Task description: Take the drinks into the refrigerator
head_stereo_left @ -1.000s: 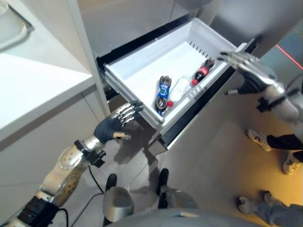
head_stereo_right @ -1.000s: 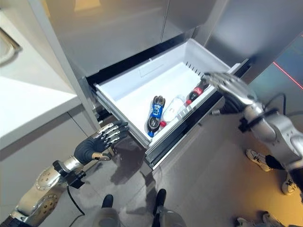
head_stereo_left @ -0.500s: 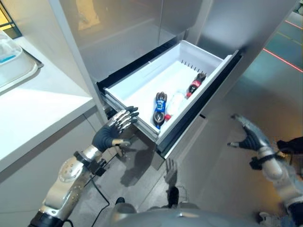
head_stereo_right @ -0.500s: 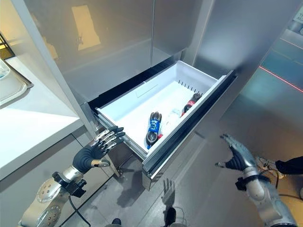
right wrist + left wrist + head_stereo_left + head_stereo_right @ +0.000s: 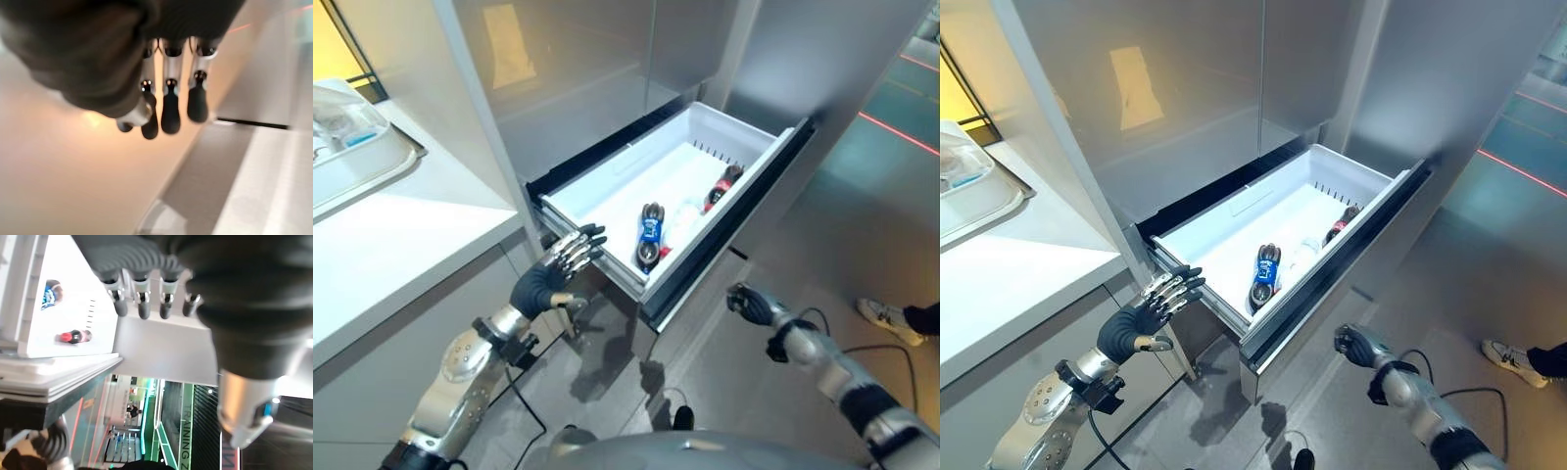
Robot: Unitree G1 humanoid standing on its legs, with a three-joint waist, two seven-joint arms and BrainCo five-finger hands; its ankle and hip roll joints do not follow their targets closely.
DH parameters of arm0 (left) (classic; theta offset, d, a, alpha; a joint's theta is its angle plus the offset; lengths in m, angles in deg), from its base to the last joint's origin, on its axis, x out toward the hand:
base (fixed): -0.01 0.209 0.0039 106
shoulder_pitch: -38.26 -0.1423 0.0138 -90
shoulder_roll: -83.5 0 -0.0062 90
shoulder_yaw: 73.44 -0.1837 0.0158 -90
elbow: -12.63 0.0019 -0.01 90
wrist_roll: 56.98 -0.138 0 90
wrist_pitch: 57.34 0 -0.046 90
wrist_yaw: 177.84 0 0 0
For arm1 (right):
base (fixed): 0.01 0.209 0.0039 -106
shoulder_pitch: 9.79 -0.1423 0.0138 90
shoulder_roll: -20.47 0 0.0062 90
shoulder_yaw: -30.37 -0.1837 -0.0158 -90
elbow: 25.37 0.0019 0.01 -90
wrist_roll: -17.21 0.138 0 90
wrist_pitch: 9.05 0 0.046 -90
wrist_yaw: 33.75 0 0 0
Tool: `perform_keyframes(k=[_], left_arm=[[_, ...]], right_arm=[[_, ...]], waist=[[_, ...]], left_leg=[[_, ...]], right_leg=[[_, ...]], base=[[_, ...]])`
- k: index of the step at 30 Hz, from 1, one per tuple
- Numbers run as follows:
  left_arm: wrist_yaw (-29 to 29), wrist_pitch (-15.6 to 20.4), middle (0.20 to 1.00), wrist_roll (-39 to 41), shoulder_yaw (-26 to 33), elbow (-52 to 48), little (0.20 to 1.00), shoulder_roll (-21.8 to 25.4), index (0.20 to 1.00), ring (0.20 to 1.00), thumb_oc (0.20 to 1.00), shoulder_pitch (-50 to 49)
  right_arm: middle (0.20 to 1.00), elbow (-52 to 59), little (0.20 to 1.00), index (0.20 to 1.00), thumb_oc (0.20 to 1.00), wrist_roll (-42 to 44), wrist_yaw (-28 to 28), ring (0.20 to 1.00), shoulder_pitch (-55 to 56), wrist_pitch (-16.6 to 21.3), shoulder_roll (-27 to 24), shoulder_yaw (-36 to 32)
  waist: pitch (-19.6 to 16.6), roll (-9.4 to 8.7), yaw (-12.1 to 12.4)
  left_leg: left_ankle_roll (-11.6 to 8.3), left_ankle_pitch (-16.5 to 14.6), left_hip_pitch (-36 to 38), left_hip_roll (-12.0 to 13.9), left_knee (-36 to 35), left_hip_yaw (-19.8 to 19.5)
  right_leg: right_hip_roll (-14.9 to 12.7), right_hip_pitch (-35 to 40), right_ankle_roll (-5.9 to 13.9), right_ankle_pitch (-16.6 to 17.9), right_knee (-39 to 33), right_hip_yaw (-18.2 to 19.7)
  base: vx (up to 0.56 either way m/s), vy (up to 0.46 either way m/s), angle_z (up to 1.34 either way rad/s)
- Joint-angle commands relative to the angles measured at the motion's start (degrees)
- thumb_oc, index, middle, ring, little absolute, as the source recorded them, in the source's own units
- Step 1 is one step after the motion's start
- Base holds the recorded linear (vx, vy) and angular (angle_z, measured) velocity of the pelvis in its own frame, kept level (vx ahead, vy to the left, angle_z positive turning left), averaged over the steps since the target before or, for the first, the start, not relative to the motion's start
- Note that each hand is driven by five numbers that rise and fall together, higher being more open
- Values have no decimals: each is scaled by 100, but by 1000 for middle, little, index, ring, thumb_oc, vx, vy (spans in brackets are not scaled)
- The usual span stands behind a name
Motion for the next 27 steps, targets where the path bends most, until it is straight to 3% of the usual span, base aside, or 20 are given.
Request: perform_keyframes(k=[1,9,16,19,23,27], left_arm=[[-15,386,1000,-68,-96,-323,1000,80,1000,1000,1000,249],[-62,414,1000,6,-281,-443,1000,309,1000,1000,1000,377],[-92,403,1000,138,-517,-497,1000,503,1000,1000,1000,752],[-86,396,1000,159,-569,-489,1000,538,1000,1000,1000,898],[-9,389,1000,135,-664,-367,1000,497,1000,1000,1000,1109],[29,375,1000,134,-656,-375,1000,463,1000,1000,1000,1126]], right_arm=[[200,-217,200,200,200,41,-35,200,-1090,104,-80,281],[200,-799,200,200,200,-152,68,200,-2450,65,-115,1030],[200,-672,200,200,200,187,-235,200,-4204,34,-661,1203],[200,-332,200,200,200,320,-433,200,-4685,45,-701,1176],[200,962,200,200,200,440,-642,200,-5320,188,-711,1102],[200,1152,200,200,200,560,-659,200,-5329,216,-660,1019]], waist=[[230,-25,185],[390,56,611],[426,-5,1162],[392,-41,1243],[284,-137,1372],[234,-179,1378]], left_leg=[[575,-271,-217,-522,205,67],[617,-188,-467,-595,314,-455],[594,86,-818,-775,337,-1586],[560,176,-875,-806,281,-1803],[534,262,-914,-850,199,-2023],[523,284,-908,-873,164,-2098]], right_leg=[[120,359,97,-941,807,-205],[-34,114,95,-1076,1362,-619],[-194,246,3,-1340,1650,-1602],[-191,297,-30,-1403,1635,-1798],[-204,392,-55,-1428,1593,-2043],[-210,454,-65,-1410,1530,-2117]], base=[[-14,-2,18],[-31,-10,30],[-35,-62,74],[-2,-42,88],[12,3,36],[2,18,29]])
